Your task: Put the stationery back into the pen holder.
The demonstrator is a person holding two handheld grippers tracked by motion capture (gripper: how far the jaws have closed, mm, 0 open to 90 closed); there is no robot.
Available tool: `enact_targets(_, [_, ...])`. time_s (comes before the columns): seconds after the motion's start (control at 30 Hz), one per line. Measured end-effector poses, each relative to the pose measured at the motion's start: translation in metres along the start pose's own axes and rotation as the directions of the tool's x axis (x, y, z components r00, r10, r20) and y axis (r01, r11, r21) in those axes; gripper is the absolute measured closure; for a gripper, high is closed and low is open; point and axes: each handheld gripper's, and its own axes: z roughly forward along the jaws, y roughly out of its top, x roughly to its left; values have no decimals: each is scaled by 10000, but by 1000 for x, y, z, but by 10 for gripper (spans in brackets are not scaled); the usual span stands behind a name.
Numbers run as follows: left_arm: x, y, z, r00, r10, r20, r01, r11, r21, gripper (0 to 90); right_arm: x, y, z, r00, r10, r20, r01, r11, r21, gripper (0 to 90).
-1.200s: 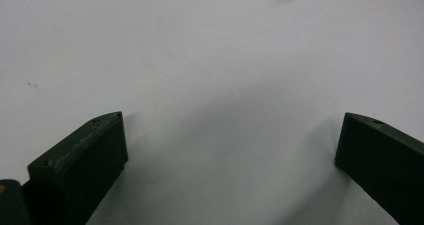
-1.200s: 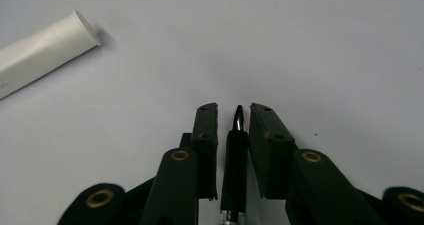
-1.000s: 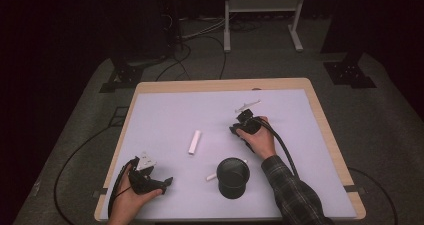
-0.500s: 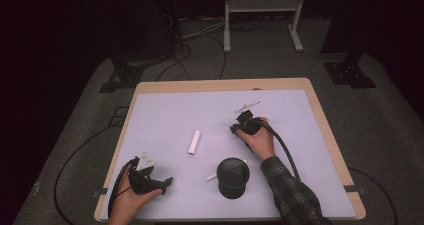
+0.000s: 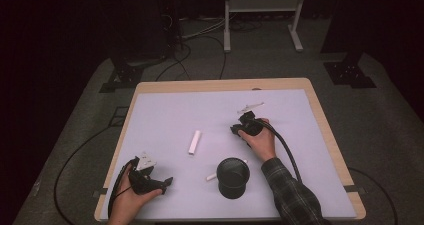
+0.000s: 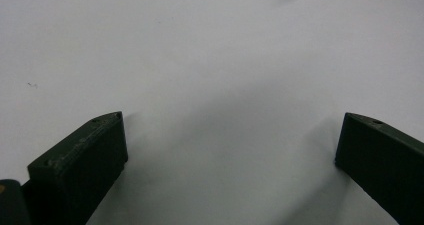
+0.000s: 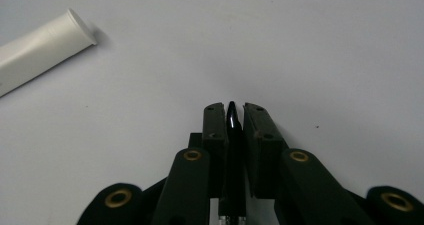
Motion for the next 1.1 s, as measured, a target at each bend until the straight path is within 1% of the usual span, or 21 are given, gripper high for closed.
enact_targets(0.3, [0, 0, 0, 10000, 56, -11, -56, 10000, 3, 0, 3, 0, -15, 9996, 68, -284, -79, 9992, -402, 795])
enact_targets(0.4, [0, 0, 0, 10000, 48, -11, -48, 10000, 0, 0, 3, 1, -22, 9992, 167, -365, -187, 9982, -561, 796])
enact_targets(0.57, [0, 0, 0, 10000, 24, -1, -24, 10000, 2, 0, 2, 4, -36, 9988, 122, -469, -165, 9956, -920, 795])
enact_targets(0.7, [0, 0, 0, 10000, 4, -3, -4, 10000, -14, 0, 3, 6, -46, 9984, 144, -543, -203, 9938, -1093, 795])
enact_targets(1.1, [0, 0, 0, 10000, -6, -5, 6, 10000, -26, 0, 13, 12, -68, 9974, -146, -709, 38, 9888, -1491, 795])
